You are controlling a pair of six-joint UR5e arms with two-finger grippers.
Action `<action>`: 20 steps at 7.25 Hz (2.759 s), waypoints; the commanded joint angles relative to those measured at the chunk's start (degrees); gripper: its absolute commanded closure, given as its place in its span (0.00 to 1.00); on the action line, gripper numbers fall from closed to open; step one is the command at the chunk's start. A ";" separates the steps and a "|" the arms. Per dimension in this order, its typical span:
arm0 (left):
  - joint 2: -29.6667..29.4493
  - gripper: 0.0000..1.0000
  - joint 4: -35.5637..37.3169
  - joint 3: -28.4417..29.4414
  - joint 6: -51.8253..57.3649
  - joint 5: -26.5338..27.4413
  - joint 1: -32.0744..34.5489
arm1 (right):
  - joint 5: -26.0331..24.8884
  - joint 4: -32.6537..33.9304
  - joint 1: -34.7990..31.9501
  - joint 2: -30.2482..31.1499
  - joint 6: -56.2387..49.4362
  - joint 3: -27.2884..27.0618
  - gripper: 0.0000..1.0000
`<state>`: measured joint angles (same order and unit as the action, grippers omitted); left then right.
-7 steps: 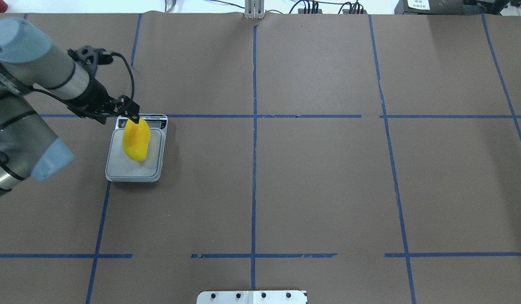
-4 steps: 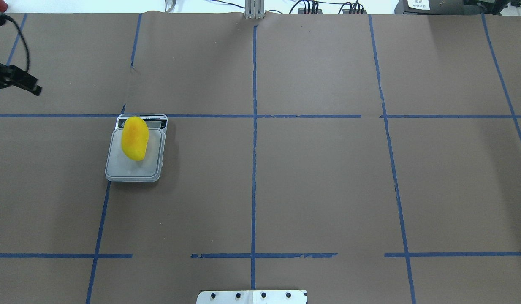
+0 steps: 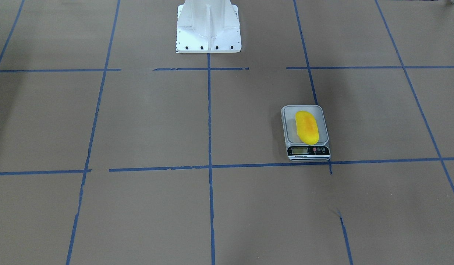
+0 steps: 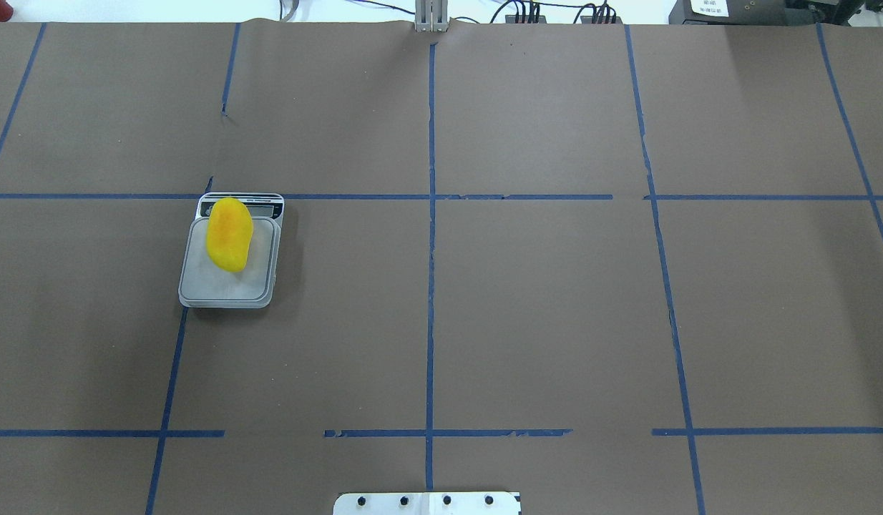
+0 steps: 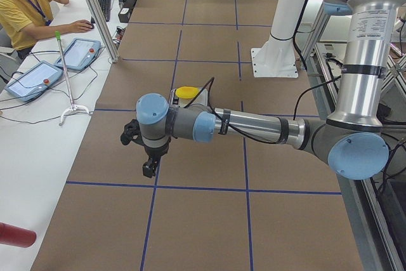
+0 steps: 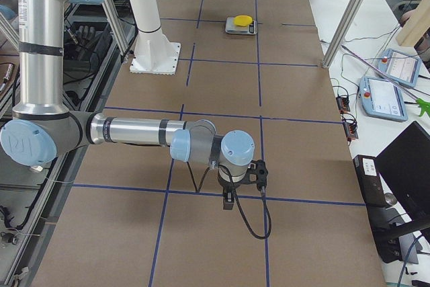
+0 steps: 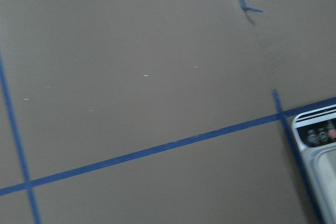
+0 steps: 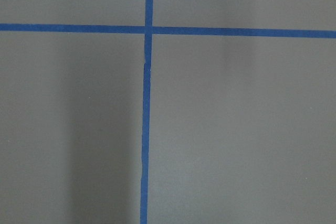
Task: Weigh mango
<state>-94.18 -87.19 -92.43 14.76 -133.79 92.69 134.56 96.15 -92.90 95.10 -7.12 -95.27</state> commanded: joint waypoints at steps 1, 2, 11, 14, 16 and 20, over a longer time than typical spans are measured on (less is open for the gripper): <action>5.28 0.00 6.16 -5.09 2.39 -0.24 1.97 | 0.00 0.00 0.00 0.00 0.00 0.00 0.00; 5.76 0.00 3.54 -5.12 2.47 -0.24 1.96 | 0.00 0.00 0.00 0.00 0.00 0.00 0.00; 3.83 0.00 0.79 -1.87 1.77 -1.12 0.21 | 0.00 0.00 0.00 0.00 0.00 0.00 0.00; 3.57 0.00 -0.08 -1.79 1.85 -1.30 -0.15 | 0.00 0.00 0.00 0.00 0.00 0.00 0.00; 3.48 0.00 0.09 -2.57 1.85 -1.12 -0.15 | 0.00 0.00 0.00 0.00 0.00 0.00 0.00; 3.13 0.00 0.00 -2.75 1.94 -1.39 -0.15 | 0.00 0.00 0.00 0.00 0.00 0.00 0.00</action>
<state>-91.00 -87.16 -94.95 16.72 -135.14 92.55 134.56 96.15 -92.90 95.10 -7.12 -95.27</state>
